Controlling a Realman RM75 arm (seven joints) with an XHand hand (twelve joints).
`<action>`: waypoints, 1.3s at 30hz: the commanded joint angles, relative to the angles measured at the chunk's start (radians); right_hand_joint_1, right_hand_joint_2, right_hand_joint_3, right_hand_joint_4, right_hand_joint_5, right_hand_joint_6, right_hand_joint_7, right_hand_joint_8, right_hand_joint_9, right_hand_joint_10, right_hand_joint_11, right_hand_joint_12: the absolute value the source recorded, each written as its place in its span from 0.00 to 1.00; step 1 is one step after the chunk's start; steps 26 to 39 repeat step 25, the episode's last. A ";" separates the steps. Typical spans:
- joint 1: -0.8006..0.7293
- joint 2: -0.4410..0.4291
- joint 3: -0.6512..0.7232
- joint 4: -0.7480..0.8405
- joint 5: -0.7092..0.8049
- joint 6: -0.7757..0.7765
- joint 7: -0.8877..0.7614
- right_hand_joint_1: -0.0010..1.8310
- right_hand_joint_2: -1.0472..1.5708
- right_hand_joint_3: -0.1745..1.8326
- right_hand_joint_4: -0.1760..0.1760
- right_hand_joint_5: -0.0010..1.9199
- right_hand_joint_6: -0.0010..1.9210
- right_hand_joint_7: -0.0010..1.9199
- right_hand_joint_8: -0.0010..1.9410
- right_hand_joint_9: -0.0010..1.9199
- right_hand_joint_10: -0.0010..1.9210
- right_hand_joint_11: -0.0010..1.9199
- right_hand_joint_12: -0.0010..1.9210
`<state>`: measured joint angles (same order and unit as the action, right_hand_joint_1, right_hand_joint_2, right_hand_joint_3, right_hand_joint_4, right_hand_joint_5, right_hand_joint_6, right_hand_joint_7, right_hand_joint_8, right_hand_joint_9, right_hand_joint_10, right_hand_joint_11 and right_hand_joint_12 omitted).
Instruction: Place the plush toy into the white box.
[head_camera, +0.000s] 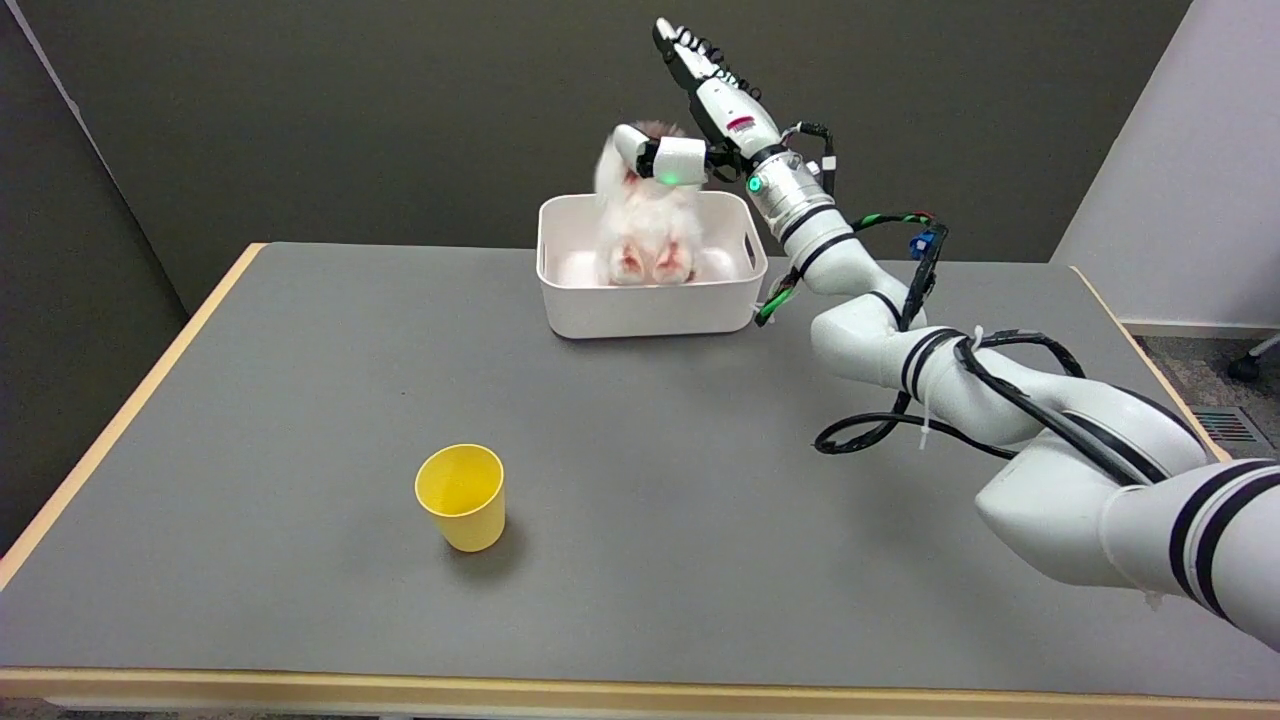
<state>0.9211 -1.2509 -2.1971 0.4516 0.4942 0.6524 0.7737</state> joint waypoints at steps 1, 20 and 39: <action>-0.059 0.022 0.026 0.070 0.069 -0.054 0.024 0.19 0.61 0.53 0.64 0.00 0.03 0.00 0.00 0.00 0.00 0.00 0.47; -0.644 0.299 0.332 0.575 0.676 0.513 0.064 0.18 0.63 0.54 0.62 0.00 0.08 0.00 0.00 0.00 0.09 0.00 0.42; -0.723 0.366 0.339 0.477 0.787 0.531 0.235 0.17 0.64 0.53 0.61 0.00 0.08 0.00 0.01 0.00 0.10 0.00 0.41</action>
